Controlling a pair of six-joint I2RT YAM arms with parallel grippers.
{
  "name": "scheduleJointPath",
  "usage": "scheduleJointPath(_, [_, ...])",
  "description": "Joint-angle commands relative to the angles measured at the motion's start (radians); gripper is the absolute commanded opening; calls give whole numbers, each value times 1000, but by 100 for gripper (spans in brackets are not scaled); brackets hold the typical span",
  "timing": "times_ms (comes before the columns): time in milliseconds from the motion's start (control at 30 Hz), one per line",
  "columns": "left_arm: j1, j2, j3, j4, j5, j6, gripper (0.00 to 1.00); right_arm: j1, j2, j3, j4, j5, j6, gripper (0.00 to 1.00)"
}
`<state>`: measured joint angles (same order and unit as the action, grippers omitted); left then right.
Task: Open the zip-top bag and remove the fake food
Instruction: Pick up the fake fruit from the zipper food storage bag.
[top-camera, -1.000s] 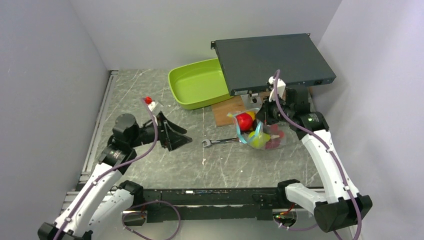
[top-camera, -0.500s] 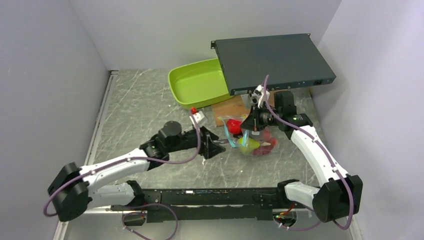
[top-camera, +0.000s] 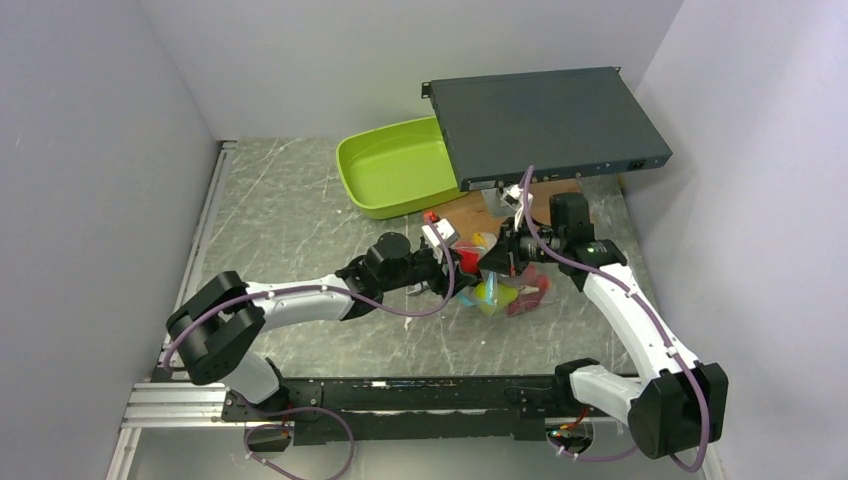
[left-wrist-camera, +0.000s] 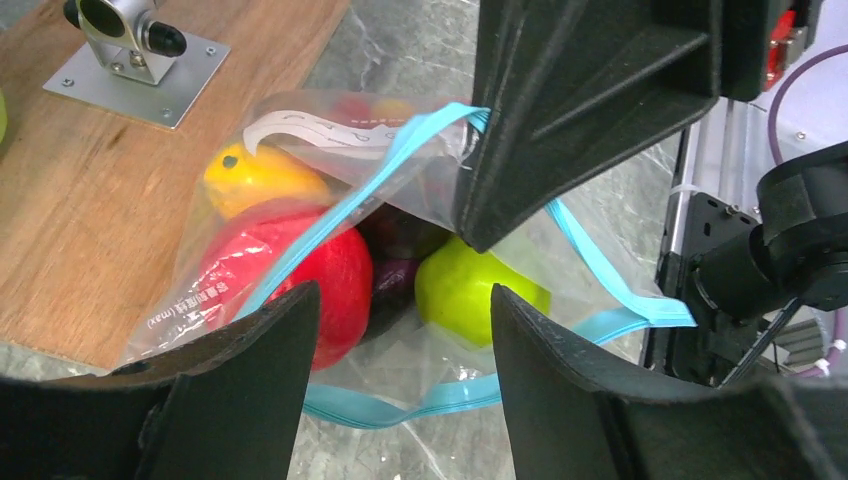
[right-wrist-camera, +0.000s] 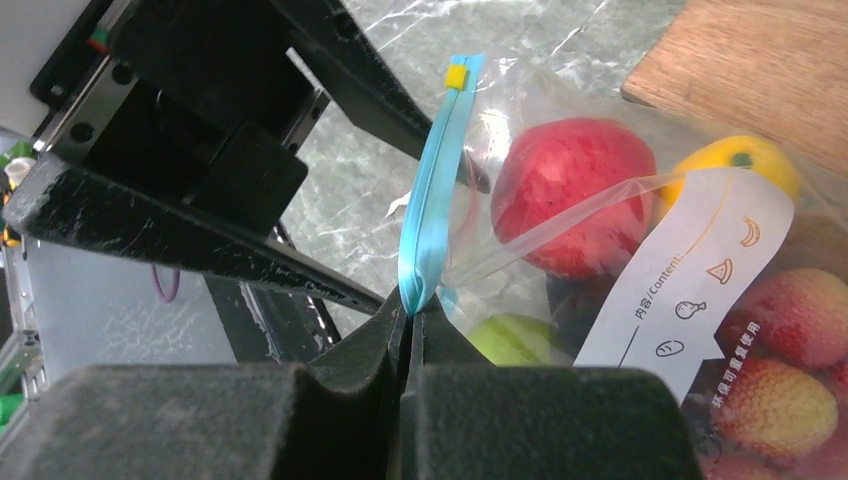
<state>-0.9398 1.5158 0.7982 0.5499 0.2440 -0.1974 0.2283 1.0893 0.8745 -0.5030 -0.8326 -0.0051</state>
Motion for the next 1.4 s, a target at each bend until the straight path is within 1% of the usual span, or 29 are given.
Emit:
scheduleJointPath(0, [-14,27,-25,165,-37,41,68,5,-25,-41,45,-74,-85,0])
scheduleJointPath(67, [-26,43,-42,181,-69,59,69,6,-30,-28,30,-72,-104,0])
scheduleJointPath(200, [-59,77,-82,241,-185,120,72,10,-44,-34,28,-74,-120,0])
scheduleJointPath(267, [-79,92,-93,267,-235,169,74,11,-48,-37,26,-79,-131,0])
scheduleJointPath(300, [-88,101,-95,279,-256,202,78,12,-49,-38,24,-88,-135,0])
scheduleJointPath(333, [-99,112,-96,296,-290,241,79,15,-52,-40,23,-95,-140,0])
scheduleJointPath(467, [-126,161,-91,348,-394,349,80,34,-50,-45,14,-103,-166,0])
scheduleJointPath(567, [-128,182,-97,401,-440,370,81,45,-52,-48,5,-106,-189,0])
scheduleJointPath(733, [-134,210,-89,457,-473,366,81,54,-50,-50,1,-98,-207,0])
scheduleJointPath(767, [-135,212,-98,498,-475,361,83,54,-50,-51,1,-92,-211,0])
scheduleJointPath(800, [-136,215,-108,522,-477,354,92,54,-50,-51,-1,-90,-214,0])
scheduleJointPath(833, [-136,217,-115,534,-475,345,99,54,-50,-51,0,-90,-214,0])
scheduleJointPath(867, [-136,221,-115,535,-471,331,99,55,-50,-50,-2,-92,-215,0])
scheduleJointPath(933, [-136,236,-101,523,-476,301,100,55,-48,-51,-3,-97,-218,0])
scheduleJointPath(1133, [-134,311,-36,484,-559,206,99,60,-43,-52,-9,-113,-226,0])
scheduleJointPath(1167, [-133,322,-19,467,-580,168,98,62,-42,-52,-9,-116,-226,0])
scheduleJointPath(1233, [-129,346,15,425,-638,124,89,67,-40,-54,-13,-125,-231,0])
scheduleJointPath(1267, [-128,355,26,415,-672,104,88,70,-40,-55,-14,-128,-234,0])
scheduleJointPath(1367, [-128,369,22,463,-744,75,99,79,-36,-55,-17,-128,-238,0])
